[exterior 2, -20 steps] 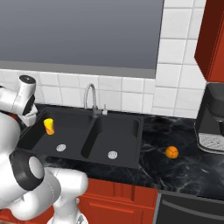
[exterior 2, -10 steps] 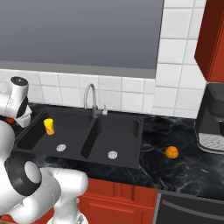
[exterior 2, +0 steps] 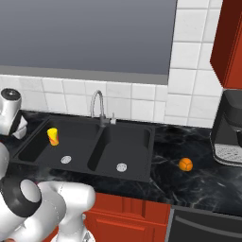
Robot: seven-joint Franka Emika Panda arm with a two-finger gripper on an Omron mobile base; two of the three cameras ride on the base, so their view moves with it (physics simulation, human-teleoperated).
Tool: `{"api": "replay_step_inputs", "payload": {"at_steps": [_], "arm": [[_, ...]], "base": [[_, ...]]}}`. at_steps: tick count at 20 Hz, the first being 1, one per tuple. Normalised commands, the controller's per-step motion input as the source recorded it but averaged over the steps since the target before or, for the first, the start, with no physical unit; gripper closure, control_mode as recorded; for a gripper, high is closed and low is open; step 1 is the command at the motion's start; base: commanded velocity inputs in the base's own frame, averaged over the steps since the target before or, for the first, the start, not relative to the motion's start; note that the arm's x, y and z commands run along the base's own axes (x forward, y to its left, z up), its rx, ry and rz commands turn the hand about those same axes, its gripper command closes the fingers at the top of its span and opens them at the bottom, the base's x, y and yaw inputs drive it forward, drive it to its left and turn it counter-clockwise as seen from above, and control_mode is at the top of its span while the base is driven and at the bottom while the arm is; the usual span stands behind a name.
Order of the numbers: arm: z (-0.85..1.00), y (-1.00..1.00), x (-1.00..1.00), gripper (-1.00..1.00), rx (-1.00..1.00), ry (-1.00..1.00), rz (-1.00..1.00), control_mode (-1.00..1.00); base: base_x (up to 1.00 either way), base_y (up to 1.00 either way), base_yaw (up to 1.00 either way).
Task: Remove the tomato and orange from the sink. Then move the bowl and cup from the counter to the sink for washing.
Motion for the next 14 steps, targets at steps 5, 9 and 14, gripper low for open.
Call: {"api": "replay_step_inputs", "payload": {"at_steps": [5,9,14], "arm": [[0.01,0.15,0.00,-1.00,0.07,0.00,0.13,-1.00],[0.01,0.13,0.00,-1.00,0.08,0.00,0.14,-1.00],[0.03,0.16,0.01,-1.00,0.04,0.00,0.14,-1.00]], "base": [[0.00,0.00,0.00],[0.00,0.00,0.00],[0.00,0.00,0.00]]}}
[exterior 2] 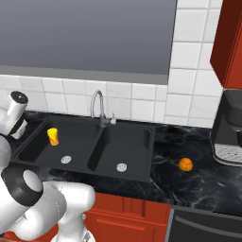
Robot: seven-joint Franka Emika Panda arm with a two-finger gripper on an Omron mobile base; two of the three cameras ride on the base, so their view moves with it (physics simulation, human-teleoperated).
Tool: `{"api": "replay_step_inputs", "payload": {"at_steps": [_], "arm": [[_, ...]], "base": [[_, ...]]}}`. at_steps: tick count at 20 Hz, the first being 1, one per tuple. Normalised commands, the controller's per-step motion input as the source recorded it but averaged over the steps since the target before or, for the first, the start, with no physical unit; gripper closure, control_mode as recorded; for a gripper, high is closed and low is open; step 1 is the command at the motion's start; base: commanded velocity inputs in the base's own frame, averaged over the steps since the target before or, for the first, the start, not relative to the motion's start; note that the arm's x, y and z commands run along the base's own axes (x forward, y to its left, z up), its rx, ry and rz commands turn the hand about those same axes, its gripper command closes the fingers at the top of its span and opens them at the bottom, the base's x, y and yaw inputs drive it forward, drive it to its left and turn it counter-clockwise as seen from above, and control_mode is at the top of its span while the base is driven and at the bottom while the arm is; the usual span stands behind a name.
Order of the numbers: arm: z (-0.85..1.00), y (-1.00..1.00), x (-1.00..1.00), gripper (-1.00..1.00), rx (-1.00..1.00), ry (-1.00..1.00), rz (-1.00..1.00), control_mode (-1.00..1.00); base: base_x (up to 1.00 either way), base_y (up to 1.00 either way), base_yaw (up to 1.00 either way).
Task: Remove the tomato and orange from the sink. Then move the bowl and cup from the counter to the sink for washing.
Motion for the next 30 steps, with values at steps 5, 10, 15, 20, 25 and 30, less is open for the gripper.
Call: {"api": "replay_step_inputs", "payload": {"at_steps": [5,10,15,20,25,30], "arm": [[0.00,0.24,0.00,-1.00,0.01,0.00,0.09,-1.00],[0.00,0.26,0.00,-1.00,0.00,0.00,0.07,-1.00],[0.02,0.25,0.00,-1.00,0.00,0.00,0.03,-1.00],[0.00,0.28,0.00,-1.00,0.00,0.00,0.02,-1.00],[0.00,0.26,0.00,-1.00,0.00,0.00,0.00,-1.00],[0.00,0.27,0.01,-1.00,0.00,0.00,0.00,-1.00]], "base": [[0.00,0.00,0.00],[0.00,0.00,0.00],[0.00,0.00,0.00],[0.00,0.00,0.00],[0.00,0.00,0.00],[0.00,0.00,0.00]]}}
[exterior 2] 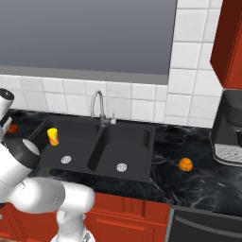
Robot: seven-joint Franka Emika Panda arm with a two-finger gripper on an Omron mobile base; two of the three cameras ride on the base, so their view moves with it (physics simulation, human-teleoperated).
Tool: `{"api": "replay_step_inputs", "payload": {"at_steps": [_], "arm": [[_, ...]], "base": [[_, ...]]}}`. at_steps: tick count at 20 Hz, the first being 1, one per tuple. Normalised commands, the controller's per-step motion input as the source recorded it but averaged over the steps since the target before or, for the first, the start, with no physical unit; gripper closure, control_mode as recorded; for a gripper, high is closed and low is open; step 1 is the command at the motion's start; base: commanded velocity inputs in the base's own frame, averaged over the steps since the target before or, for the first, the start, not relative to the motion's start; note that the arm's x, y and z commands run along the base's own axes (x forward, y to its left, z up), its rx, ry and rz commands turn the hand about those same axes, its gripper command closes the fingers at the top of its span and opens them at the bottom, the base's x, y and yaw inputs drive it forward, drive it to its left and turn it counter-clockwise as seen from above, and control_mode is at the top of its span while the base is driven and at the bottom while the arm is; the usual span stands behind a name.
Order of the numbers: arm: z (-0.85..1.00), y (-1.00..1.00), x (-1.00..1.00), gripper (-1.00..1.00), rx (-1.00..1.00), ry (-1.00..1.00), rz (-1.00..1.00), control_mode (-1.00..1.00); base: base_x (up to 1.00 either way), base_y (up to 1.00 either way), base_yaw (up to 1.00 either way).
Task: Remove the tomato and orange from the sink. Then move the bowl and cup from the counter to the sink for washing.
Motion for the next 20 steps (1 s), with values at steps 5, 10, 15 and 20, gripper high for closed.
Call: {"api": "replay_step_inputs", "payload": {"at_steps": [5,10,15,20], "arm": [[0.00,0.21,0.03,-1.00,0.01,0.01,0.00,-1.00],[0.00,0.15,0.06,-1.00,0.02,0.05,0.00,-1.00],[0.00,0.15,0.04,-1.00,0.03,0.07,0.00,-1.00],[-0.01,0.18,0.03,-1.00,0.00,0.04,0.00,-1.00]], "base": [[0.00,0.00,0.00],[0.00,0.00,0.00],[0.00,0.00,0.00],[0.00,0.00,0.00]]}}
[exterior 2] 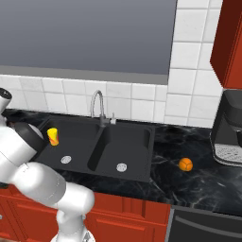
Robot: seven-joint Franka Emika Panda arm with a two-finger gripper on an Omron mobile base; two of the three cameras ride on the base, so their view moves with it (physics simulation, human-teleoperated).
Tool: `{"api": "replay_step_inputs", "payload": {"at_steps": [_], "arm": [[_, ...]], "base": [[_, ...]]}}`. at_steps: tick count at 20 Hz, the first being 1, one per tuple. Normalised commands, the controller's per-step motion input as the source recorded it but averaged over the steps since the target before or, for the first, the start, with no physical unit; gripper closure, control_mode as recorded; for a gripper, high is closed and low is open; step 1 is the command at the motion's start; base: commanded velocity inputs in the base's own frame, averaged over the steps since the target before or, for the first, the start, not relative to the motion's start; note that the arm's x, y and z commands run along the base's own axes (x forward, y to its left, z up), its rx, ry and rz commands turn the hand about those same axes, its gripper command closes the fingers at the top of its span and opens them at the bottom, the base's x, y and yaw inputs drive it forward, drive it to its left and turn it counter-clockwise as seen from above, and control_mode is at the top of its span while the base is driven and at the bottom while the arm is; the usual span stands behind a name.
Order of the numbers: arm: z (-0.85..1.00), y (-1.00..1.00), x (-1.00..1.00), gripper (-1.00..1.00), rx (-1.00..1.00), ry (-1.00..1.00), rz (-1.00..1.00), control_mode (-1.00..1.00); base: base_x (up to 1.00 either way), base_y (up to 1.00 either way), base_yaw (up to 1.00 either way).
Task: Remove the tomato and orange from the sink. Then move the bowl and cup from the counter to the sink for washing.
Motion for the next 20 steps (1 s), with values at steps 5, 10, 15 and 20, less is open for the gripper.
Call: {"api": "replay_step_inputs", "payload": {"at_steps": [5,10,15,20], "arm": [[0.00,0.13,0.00,-1.00,0.00,0.00,-0.02,-1.00],[-0.02,0.08,0.01,-1.00,0.00,0.00,-0.05,-1.00],[-0.03,0.11,0.03,-1.00,0.00,0.02,-0.09,-1.00],[-0.09,0.11,0.07,-1.00,0.00,0.08,-0.09,-1.00]], "base": [[0.00,0.00,0.00],[0.00,0.00,0.00],[0.00,0.00,0.00],[0.00,0.00,0.00]]}}
